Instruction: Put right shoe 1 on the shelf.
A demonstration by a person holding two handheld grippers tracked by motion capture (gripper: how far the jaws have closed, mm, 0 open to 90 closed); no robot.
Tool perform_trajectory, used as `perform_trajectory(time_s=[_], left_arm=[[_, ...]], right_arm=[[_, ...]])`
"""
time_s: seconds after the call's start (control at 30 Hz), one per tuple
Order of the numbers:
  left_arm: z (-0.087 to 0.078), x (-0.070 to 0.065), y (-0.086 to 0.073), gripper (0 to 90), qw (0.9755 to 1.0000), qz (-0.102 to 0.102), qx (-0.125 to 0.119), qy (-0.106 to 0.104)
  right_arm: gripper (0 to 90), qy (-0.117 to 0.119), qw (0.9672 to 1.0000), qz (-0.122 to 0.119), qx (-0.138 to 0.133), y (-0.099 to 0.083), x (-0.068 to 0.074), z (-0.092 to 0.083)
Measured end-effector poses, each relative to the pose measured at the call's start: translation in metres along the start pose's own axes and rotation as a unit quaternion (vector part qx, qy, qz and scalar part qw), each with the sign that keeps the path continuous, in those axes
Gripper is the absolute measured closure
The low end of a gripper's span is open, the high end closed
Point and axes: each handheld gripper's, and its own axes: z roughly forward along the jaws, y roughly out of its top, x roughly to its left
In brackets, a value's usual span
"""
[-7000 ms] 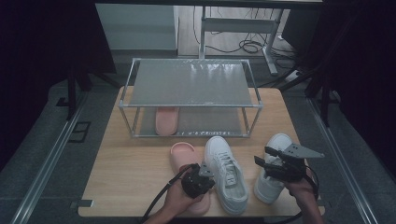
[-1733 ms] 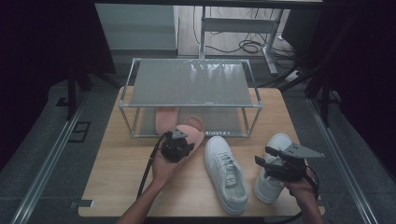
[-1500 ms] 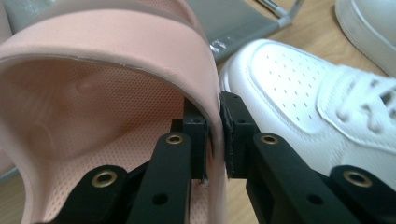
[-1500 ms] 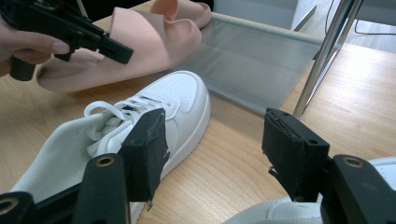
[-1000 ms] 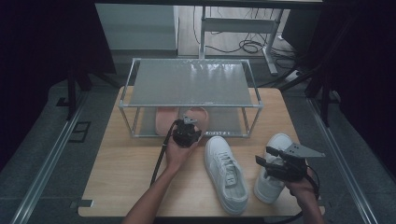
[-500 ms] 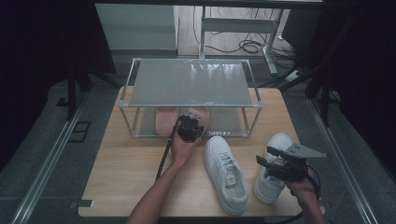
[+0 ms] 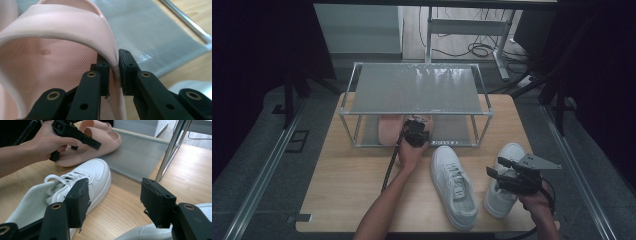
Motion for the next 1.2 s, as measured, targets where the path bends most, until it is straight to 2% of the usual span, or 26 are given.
perform_trajectory(time_s=[0.07, 0.2, 0.23, 0.27, 0.3, 0.33, 0.37, 0.4, 0.43, 0.67, 0.77, 0.93, 1.2], left_arm=[[0.002, 0.003, 0.001, 79.0, 0.9996, 0.025, 0.0, -0.012], [-0.001, 0.003, 0.003, 72.6, 0.9993, 0.034, -0.002, -0.016], [-0.003, -0.002, 0.001, 71.0, 0.9999, -0.002, 0.0, -0.011], [-0.006, -0.004, 0.0, 69.4, 0.9998, -0.016, 0.002, 0.008], [-0.007, 0.001, 0.0, 67.4, 0.9998, 0.017, 0.001, -0.009], [-0.011, 0.0, -0.001, 65.8, 0.9999, 0.007, 0.003, -0.007], [-0.013, -0.002, -0.004, 64.5, 0.9997, -0.006, 0.006, -0.023], [-0.016, -0.002, -0.006, 63.3, 0.9995, -0.011, 0.006, -0.028], [-0.019, -0.001, -0.007, 61.9, 0.9996, -0.004, 0.006, -0.028], [-0.045, 0.008, -0.019, 59.2, 0.9991, 0.001, -0.005, -0.042], [-0.056, 0.013, -0.025, 63.0, 0.9986, 0.013, -0.008, -0.052], [-0.076, 0.017, -0.036, 79.3, 0.9965, 0.049, -0.006, -0.068], [-0.095, 0.026, -0.059, 88.9, 0.9922, 0.081, 0.007, -0.095]], right_arm=[[40.5, 0.0, 1.0, 0.0, -0.001, 0.0, 0.0, 0.0], [40.4, 0.0, 1.0, 0.0, -0.001, 0.0, 0.0, 0.0], [40.4, 0.0, 1.0, -0.001, 0.0, 0.0, 0.0, -0.001], [40.4, 0.0, 1.0, -0.001, 0.0, 0.0, 0.0, -0.001], [40.4, 0.001, 1.0, -0.001, 0.0, 0.0, 0.0, -0.001], [40.4, 0.0, 1.0, -0.001, -0.001, 0.0, 0.0, -0.001], [40.4, 0.0, 1.0, -0.001, -0.001, 0.0, 0.0, -0.001], [40.4, 0.0, 1.0, 0.0, -0.001, 0.0, 0.0, -0.001], [40.4, 0.0, 1.0, 0.0, -0.001, 0.0, 0.0, -0.001], [40.4, 0.0, 1.0, -0.002, -0.001, 0.001, 0.001, -0.001], [40.4, 0.001, 1.0, -0.002, 0.0, 0.001, 0.001, -0.001], [40.4, 0.001, 1.0, -0.001, 0.001, 0.001, 0.001, 0.0], [40.4, 0.001, 1.0, -0.001, 0.001, 0.0, 0.002, 0.001]])
